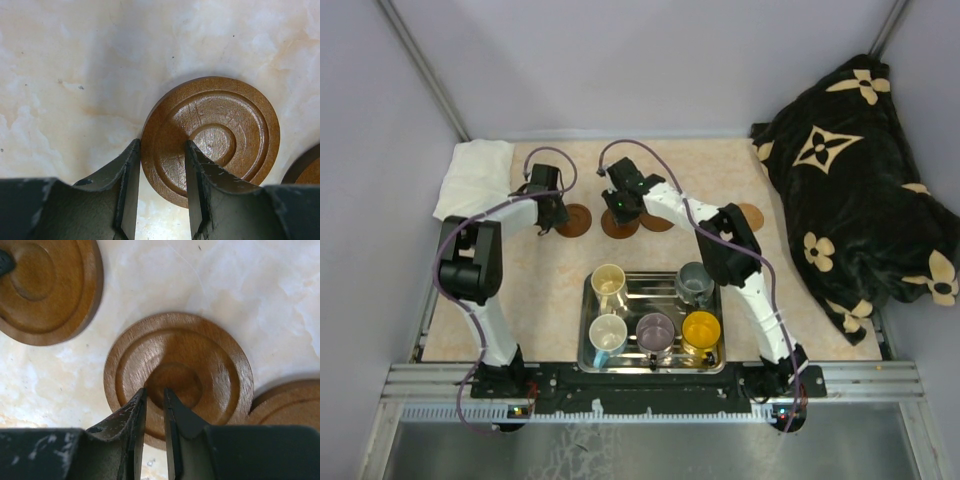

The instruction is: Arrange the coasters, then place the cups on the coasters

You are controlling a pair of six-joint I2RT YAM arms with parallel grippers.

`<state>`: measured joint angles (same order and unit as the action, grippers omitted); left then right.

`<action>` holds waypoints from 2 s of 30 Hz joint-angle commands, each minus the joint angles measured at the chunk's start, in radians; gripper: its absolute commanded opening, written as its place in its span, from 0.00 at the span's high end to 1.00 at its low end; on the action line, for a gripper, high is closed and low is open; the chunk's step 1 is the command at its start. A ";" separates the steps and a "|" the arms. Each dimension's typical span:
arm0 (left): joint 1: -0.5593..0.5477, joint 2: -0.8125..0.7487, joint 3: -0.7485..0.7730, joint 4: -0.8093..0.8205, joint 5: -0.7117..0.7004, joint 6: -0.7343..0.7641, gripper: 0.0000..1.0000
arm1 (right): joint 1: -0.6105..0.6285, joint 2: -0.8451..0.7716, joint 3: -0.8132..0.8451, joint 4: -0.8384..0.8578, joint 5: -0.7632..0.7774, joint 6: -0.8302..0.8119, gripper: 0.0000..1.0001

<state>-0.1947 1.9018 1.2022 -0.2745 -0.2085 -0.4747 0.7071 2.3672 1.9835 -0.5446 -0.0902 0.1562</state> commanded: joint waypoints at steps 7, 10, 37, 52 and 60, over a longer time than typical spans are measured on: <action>0.012 0.112 -0.040 -0.138 0.081 -0.027 0.80 | 0.012 0.070 0.107 -0.028 -0.019 -0.006 0.78; 0.022 0.118 -0.038 -0.137 0.082 -0.026 0.80 | 0.012 0.093 0.137 -0.040 -0.021 -0.010 0.78; 0.074 0.148 -0.023 -0.127 0.115 -0.026 0.81 | 0.012 0.185 0.292 -0.061 -0.023 -0.010 0.78; 0.077 0.144 -0.011 -0.132 0.110 -0.026 0.81 | 0.012 0.113 0.252 -0.040 -0.005 -0.029 0.78; 0.077 0.146 -0.002 -0.139 0.102 -0.025 0.81 | 0.014 0.047 0.222 -0.032 -0.007 -0.034 0.78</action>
<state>-0.1108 1.9358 1.2522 -0.2779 -0.0944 -0.5167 0.7097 2.5080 2.2143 -0.5873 -0.1062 0.1478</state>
